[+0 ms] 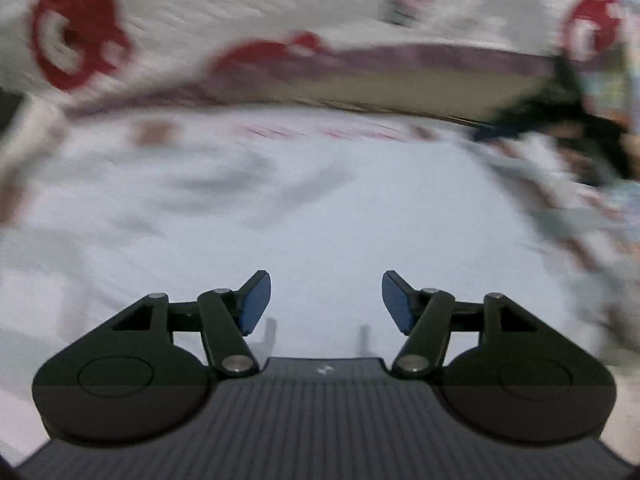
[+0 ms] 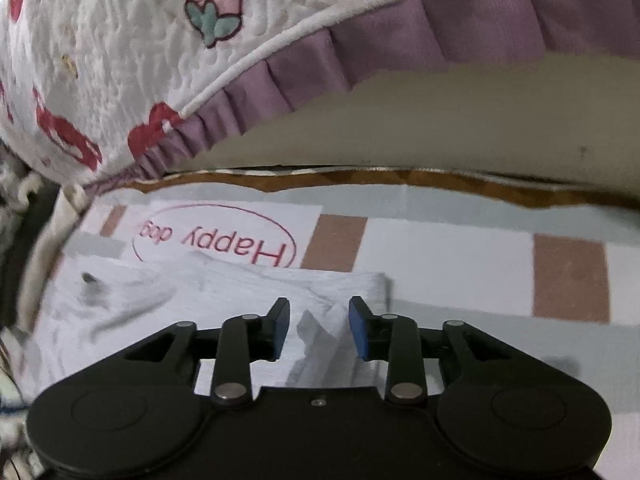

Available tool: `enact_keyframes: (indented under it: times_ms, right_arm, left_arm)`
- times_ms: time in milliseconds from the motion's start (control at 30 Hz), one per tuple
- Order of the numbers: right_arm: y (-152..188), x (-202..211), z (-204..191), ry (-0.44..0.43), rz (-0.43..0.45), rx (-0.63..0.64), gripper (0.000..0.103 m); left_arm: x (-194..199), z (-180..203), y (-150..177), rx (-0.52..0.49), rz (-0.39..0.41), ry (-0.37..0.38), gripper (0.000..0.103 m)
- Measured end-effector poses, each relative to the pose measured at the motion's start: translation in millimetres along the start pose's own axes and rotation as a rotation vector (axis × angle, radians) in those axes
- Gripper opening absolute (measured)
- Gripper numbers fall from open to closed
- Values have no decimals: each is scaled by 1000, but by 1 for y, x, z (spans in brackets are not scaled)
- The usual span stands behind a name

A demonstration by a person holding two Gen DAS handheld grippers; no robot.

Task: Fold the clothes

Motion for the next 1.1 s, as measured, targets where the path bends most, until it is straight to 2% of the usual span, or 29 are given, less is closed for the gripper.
enact_keyframes:
  times_ms: [100,200,233,367,433,467,533,567,600,633,667,733,767,833,967,1100]
  right_arm:
    - [3,-4,0,-7,-8,-12,41]
    - [7,-10,0,-2,-24,-2,41]
    - [8,-12,0,-1,-29,1,41]
    - [13,-19,-1,5,-49,14,43]
    - [16,-23,-1,9,-59,20,45]
    - [17,-25,-1,10,-64,23,45]
    - [20,-28,-1,13,-75,30,45]
    - [21,-30,-1,15,-80,33,45]
    - [22,-32,-2,17,-85,42,44]
    - [21,-32,-4,24,-92,73,24]
    - [20,-31,-6,31,-92,88,9]
    - [16,-29,-8,44,-93,116,8]
    - [15,-28,-6,52,-90,111,8]
    - [16,-29,-3,69,-94,108,8]
    - [19,-32,-4,103,-105,129,8]
    - [19,-33,-2,107,-107,116,9]
  left_arm:
    - [-29,-40,-30,-63,34,-130,62]
    - [-65,-48,-52,-37,41,-129,64]
    - [-77,-49,-55,-19,28,-124,65]
    - [-127,-52,-55,98,-110,-148,67]
    - [-136,-52,-60,84,-119,-174,66]
    - [-138,-52,-64,62,-112,-190,58]
    - [-141,-52,-71,19,-98,-222,29]
    - [-143,-52,-75,-2,-91,-237,7]
    - [-144,-52,-79,-24,-84,-253,7]
    - [-146,-51,-83,-46,-77,-269,7]
    - [-145,-53,-89,-55,-56,-282,7]
    - [-139,-61,-103,-30,5,-295,7]
    - [-136,-67,-100,-26,1,-303,8]
    - [-129,-79,-94,-18,-7,-321,15]
    - [-115,-104,-80,-2,-23,-356,43]
    - [-101,-128,-67,14,-39,-390,43]
Point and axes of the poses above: each gripper's, at about its wrist camera, not at the fingertips, and x roughly against the way its jaws point, z to its right, y to its underside, the point moved 10 cm from there along -x, roughly the way its jaws point, and after that the axes turned 7 degrees about -y, right-handed, at the moved point
